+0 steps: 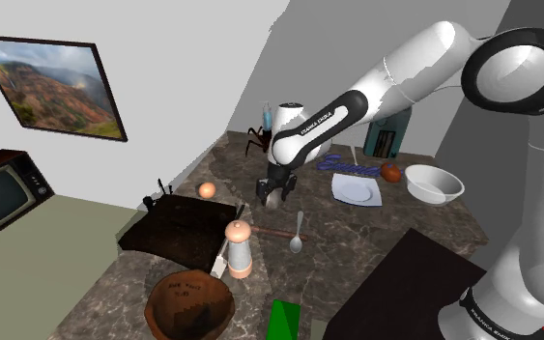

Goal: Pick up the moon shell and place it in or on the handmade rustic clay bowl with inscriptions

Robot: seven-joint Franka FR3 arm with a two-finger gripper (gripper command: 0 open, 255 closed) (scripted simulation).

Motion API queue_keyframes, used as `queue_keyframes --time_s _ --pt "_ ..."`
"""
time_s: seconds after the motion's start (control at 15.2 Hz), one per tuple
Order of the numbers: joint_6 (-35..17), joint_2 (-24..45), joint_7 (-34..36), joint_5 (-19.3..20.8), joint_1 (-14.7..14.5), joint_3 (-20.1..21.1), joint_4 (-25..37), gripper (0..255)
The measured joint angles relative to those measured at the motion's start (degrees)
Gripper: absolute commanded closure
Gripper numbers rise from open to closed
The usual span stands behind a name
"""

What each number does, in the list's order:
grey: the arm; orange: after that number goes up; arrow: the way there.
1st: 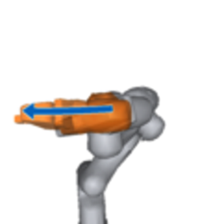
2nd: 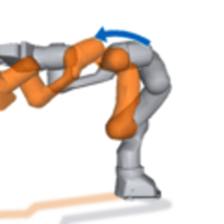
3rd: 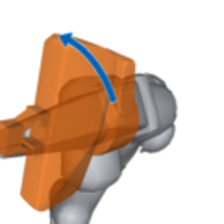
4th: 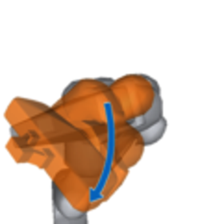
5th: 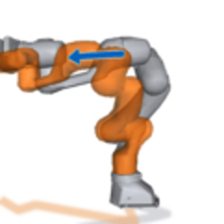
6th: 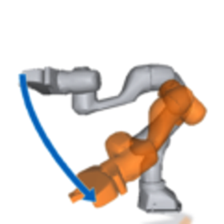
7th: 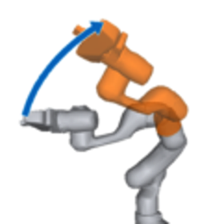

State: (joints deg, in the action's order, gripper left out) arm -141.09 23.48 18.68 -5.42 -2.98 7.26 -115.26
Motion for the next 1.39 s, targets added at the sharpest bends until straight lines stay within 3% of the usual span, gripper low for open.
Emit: queue_keyframes --time_s 1.12,1.39 --pt "10.59 -7.85 0.7 -0.22 0.38 0.17 2.78 255" --pt "10.12 -8.81 4.81 0.28 -2.2 1.49 1.73 255"
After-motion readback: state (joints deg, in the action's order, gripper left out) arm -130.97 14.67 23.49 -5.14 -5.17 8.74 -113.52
